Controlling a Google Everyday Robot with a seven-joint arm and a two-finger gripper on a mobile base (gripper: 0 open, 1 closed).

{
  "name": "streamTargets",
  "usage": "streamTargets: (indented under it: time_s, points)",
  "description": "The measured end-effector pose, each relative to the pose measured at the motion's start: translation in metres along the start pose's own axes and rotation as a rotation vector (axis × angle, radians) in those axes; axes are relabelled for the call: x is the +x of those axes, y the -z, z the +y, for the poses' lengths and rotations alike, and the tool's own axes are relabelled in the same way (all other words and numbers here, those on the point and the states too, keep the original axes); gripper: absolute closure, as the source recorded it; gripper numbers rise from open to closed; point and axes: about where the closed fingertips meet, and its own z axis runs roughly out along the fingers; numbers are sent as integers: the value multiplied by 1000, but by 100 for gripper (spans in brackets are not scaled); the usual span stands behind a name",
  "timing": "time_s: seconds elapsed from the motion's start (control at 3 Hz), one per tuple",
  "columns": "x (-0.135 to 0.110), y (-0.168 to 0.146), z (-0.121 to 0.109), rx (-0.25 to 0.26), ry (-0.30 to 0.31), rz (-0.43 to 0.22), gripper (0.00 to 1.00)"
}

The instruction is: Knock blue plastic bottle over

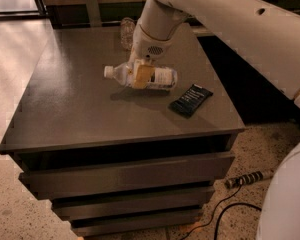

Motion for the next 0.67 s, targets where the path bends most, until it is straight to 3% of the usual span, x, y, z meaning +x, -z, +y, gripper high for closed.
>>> streamTargets:
  time_s: [0.33, 0.67]
  points:
    - [-1, -1, 0, -2, 1, 0, 17]
    - [-1, -3, 1, -4, 2, 0, 0]
